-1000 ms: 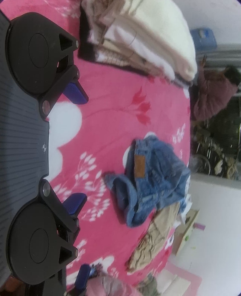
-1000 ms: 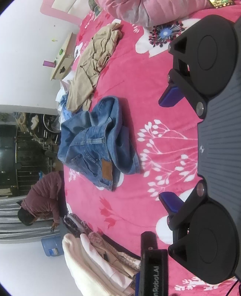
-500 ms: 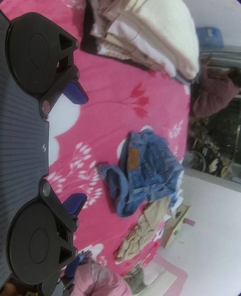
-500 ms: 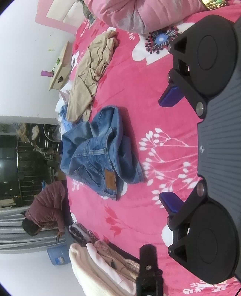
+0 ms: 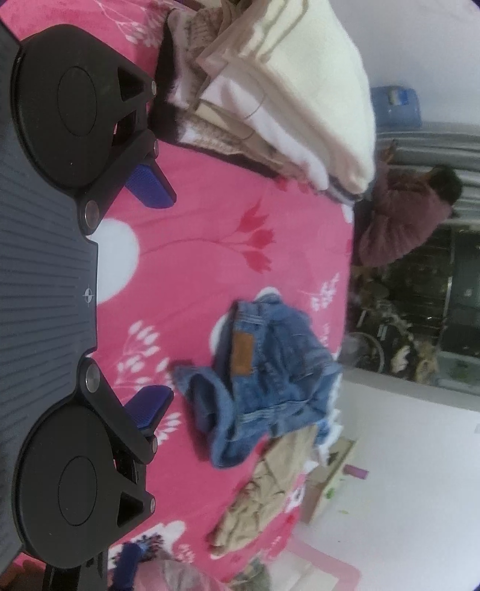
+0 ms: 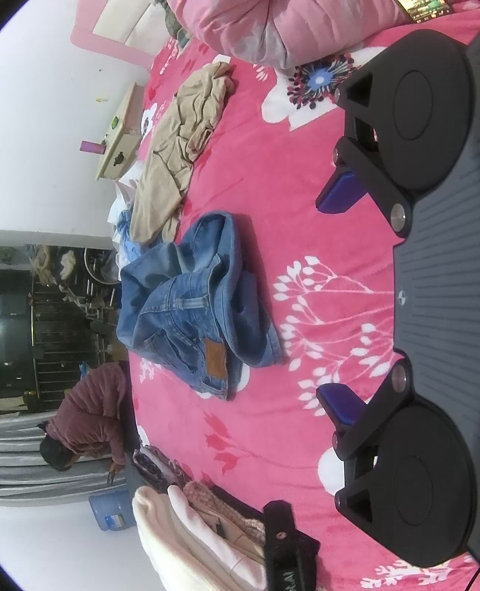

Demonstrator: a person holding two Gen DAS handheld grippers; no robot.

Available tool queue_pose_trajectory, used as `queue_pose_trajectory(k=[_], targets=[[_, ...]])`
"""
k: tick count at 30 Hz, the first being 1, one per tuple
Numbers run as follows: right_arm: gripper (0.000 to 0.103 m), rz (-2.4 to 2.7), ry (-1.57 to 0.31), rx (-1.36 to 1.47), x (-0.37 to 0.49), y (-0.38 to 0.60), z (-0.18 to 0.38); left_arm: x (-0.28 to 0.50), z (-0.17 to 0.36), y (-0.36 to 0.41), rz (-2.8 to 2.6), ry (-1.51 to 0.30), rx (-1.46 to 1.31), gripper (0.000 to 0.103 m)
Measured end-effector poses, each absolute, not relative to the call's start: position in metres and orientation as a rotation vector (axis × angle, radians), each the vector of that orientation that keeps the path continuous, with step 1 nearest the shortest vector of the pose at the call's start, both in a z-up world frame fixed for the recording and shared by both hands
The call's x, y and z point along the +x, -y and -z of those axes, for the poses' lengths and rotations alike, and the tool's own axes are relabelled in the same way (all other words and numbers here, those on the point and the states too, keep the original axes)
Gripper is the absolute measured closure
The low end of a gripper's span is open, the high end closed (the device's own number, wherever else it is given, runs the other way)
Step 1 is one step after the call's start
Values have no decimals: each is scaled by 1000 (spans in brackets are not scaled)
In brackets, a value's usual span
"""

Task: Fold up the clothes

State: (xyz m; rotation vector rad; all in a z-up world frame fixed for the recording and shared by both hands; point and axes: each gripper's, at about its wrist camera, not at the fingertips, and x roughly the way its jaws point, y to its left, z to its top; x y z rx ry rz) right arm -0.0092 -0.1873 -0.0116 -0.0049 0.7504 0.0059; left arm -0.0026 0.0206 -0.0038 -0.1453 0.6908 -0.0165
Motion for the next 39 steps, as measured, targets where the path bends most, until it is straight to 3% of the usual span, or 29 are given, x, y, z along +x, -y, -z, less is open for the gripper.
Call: queue_pose_trajectory(k=[8,39], targets=[[2,-9,-750,-8,-10,186,10,0,6,-15,37,-749,-112,0],[2,-15,-759,-11,-12,186,10,-2,3,-10,29,-704,-41,0]])
